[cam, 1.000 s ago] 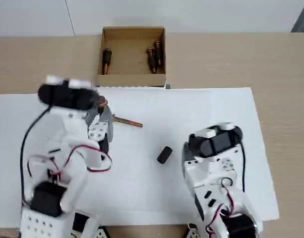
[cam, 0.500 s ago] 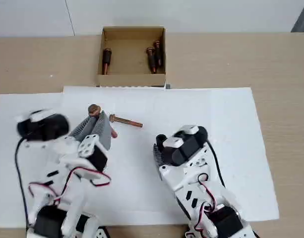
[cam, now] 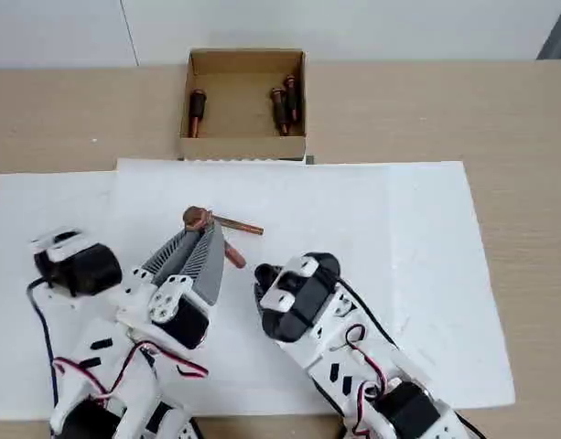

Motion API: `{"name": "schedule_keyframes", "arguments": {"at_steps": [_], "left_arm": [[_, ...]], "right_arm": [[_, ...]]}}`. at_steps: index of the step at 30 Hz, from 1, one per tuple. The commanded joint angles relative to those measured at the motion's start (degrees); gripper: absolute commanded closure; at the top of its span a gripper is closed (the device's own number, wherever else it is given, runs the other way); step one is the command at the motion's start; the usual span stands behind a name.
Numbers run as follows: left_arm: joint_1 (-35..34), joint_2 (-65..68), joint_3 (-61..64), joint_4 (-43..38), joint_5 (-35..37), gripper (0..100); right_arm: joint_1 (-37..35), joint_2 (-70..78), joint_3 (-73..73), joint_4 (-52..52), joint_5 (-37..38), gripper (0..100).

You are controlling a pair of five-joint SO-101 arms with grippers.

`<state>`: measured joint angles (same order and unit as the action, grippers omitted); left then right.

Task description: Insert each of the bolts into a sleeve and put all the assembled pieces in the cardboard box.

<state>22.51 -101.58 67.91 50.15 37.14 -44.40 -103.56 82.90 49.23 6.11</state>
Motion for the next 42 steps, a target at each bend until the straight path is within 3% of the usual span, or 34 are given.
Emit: {"name": "schedule_keyframes", "arguments": {"at_steps": [1,9,15,34,42], "left_arm": [[1.4,-0.7,1.1,-2.6,1.1,100],[2.5,-0.7,5.8,-6.4,1.3,100],[5.5,-0.7,6.9,-6.2,1.3,100],[5.0,-0.8,8.6,-4.3,1.1,100],[5.2,-0.8,11.6,-9.1,1.1,100]], "right_arm": [[-1.7,-0.4,-0.4,-1.6,2.1,99.5],[-1.8,-0.4,-1.0,-1.7,4.1,99.5],[-1.5,-0.4,-0.8,-4.3,4.2,99.5],[1.0,-0.4,-1.9,-4.5,4.2,99.5],[1.0,-0.4,-2.2,-4.4,4.2,99.5]]}}
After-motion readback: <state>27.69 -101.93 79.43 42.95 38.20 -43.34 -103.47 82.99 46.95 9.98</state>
